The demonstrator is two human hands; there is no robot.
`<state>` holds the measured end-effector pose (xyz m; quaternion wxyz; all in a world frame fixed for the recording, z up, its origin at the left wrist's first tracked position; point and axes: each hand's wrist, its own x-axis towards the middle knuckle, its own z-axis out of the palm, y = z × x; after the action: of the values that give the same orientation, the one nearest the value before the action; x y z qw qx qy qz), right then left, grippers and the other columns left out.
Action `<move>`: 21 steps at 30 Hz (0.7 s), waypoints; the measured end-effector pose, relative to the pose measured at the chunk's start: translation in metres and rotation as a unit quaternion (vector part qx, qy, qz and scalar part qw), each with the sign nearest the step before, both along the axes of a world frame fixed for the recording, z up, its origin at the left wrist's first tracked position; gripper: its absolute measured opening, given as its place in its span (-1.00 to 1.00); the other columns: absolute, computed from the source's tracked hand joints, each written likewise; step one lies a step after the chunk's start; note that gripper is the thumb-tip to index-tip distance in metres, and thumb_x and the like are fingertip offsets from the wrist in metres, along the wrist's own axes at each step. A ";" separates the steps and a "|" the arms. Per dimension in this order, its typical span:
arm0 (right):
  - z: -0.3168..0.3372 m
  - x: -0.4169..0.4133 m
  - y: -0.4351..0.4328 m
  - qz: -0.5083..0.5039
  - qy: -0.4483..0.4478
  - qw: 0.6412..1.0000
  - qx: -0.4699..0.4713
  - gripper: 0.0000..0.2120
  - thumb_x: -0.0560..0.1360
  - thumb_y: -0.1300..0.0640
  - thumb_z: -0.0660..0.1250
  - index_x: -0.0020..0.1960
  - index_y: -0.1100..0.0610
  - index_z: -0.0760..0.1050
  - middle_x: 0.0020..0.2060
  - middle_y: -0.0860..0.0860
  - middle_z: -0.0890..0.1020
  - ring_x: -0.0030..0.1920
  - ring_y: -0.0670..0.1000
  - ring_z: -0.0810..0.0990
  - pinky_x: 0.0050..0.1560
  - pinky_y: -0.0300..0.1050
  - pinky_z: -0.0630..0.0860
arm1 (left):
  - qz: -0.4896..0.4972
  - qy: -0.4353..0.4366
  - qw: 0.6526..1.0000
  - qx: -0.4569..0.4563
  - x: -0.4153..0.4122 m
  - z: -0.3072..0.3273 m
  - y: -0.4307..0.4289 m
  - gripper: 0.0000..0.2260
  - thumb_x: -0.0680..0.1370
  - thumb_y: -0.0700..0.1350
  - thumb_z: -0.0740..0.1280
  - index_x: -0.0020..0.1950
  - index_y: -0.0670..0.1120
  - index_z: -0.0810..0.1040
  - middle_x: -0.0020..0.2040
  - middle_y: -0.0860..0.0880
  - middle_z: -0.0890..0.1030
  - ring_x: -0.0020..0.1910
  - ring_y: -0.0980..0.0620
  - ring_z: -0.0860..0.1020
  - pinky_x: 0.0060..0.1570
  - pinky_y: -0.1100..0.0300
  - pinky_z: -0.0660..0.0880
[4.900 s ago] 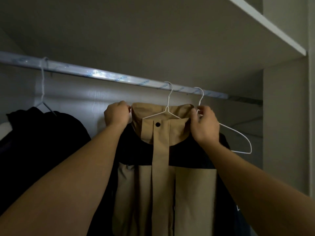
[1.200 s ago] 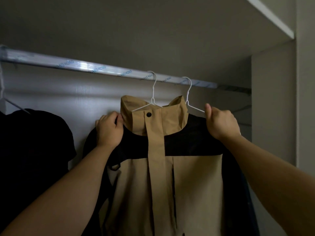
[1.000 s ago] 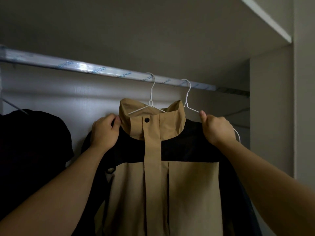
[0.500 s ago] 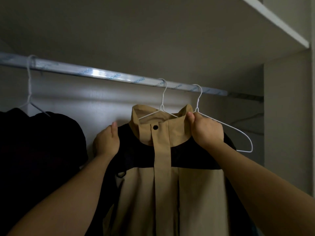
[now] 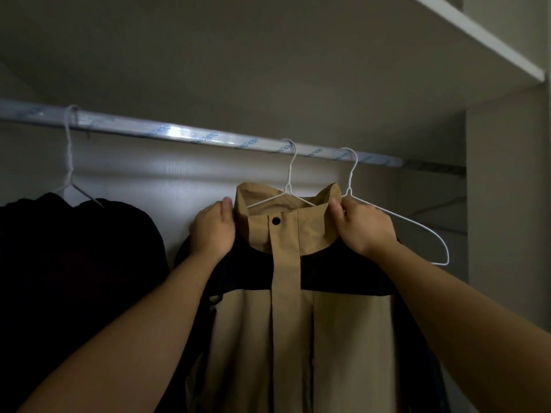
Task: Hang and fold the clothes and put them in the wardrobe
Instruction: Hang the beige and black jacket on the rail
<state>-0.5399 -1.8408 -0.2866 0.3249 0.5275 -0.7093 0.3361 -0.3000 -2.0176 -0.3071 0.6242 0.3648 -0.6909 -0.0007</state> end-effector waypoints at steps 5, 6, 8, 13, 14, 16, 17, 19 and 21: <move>0.001 0.000 0.008 0.020 0.010 0.999 0.036 -0.55 0.60 -0.35 -0.03 0.00 -0.04 0.45 -0.08 0.00 0.64 -0.06 0.11 0.62 0.01 0.12 0.57 | -0.135 0.045 0.982 0.125 -0.014 0.044 0.025 -0.45 0.48 0.45 0.04 -0.05 0.08 0.61 -0.12 0.12 0.59 -0.12 0.07 0.52 -0.07 0.13 0.45; 0.002 0.001 0.008 0.028 0.002 0.999 0.039 -0.61 0.62 -0.29 0.02 -0.02 -0.03 0.44 -0.07 0.02 0.63 -0.05 0.13 0.61 0.01 0.12 0.56 | -0.131 0.021 0.981 0.141 -0.014 0.052 0.025 -0.51 0.47 0.37 0.15 -0.03 0.03 0.65 -0.07 0.08 0.62 -0.07 0.03 0.56 -0.03 0.11 0.49; 0.008 0.005 0.006 0.075 -0.067 0.994 0.031 -0.72 0.63 -0.12 0.09 -0.06 0.03 0.46 -0.06 0.06 0.62 -0.02 0.16 0.59 0.00 0.09 0.54 | -0.103 -0.021 0.980 0.170 -0.011 0.066 0.023 -0.73 0.42 0.08 0.30 -0.07 -0.06 0.67 -0.05 -0.03 0.67 -0.05 -0.06 0.60 -0.09 0.15 0.53; 0.034 0.022 0.000 0.177 -0.306 0.933 -0.059 -0.54 0.57 -0.24 0.06 -0.07 0.07 0.56 -0.05 0.08 0.61 0.02 0.16 0.58 0.09 0.04 0.51 | -0.032 -0.084 0.975 0.202 -0.008 0.088 0.023 -0.83 0.51 -0.09 0.31 -0.08 -0.19 0.59 -0.09 -0.12 0.60 -0.19 -0.10 0.55 -0.31 0.17 0.40; 0.040 0.025 -0.001 0.148 -0.307 0.939 -0.040 -0.40 0.50 -0.41 0.04 -0.04 0.07 0.58 -0.04 0.06 0.61 0.01 0.14 0.58 0.11 0.06 0.52 | -0.009 -0.098 0.974 0.205 -0.007 0.092 0.026 -0.83 0.51 -0.08 0.31 -0.12 -0.18 0.55 -0.12 -0.11 0.58 -0.22 -0.09 0.53 -0.36 0.18 0.37; 0.052 0.028 -0.003 0.090 -0.291 0.952 0.003 -0.35 0.39 -0.49 0.13 -0.05 0.06 0.58 -0.03 0.05 0.62 -0.02 0.12 0.58 0.10 0.05 0.56 | 0.046 -0.129 0.969 0.207 -0.005 0.098 0.032 -0.88 0.47 -0.10 0.33 -0.17 -0.15 0.53 -0.18 -0.10 0.57 -0.27 -0.08 0.53 -0.41 0.19 0.35; 0.056 0.029 -0.005 0.080 -0.284 0.955 0.022 -0.49 0.39 -0.39 0.26 -0.09 0.07 0.57 -0.05 0.05 0.63 -0.06 0.10 0.60 0.05 0.03 0.60 | 0.066 -0.141 0.966 0.208 -0.005 0.101 0.036 -0.92 0.44 -0.13 0.34 -0.18 -0.14 0.54 -0.21 -0.10 0.58 -0.29 -0.08 0.54 -0.42 0.20 0.35; 0.066 0.031 -0.008 0.063 -0.261 0.961 0.068 -0.74 0.39 -0.09 0.41 -0.16 0.11 0.56 -0.14 0.09 0.66 -0.19 0.08 0.65 -0.10 -0.02 0.65 | 0.052 -0.137 0.964 0.221 -0.005 0.106 0.041 -0.92 0.42 -0.18 0.31 -0.23 -0.17 0.56 -0.33 -0.12 0.64 -0.36 -0.08 0.57 -0.43 0.22 0.38; 0.075 0.034 -0.008 0.034 -0.243 0.965 0.088 -0.82 0.41 0.05 0.42 -0.17 0.17 0.53 -0.24 0.11 0.67 -0.34 0.07 0.68 -0.30 -0.11 0.62 | -0.009 -0.083 0.966 0.244 -0.005 0.108 0.041 -0.84 0.49 -0.22 0.23 -0.23 -0.21 0.56 -0.51 -0.12 0.60 -0.50 -0.05 0.55 -0.48 0.24 0.40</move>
<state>-0.5062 -1.8488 -0.2114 0.0834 0.4799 -0.7756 0.4015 -0.3051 -1.9771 -0.1989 0.4568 0.4988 -0.7222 -0.1444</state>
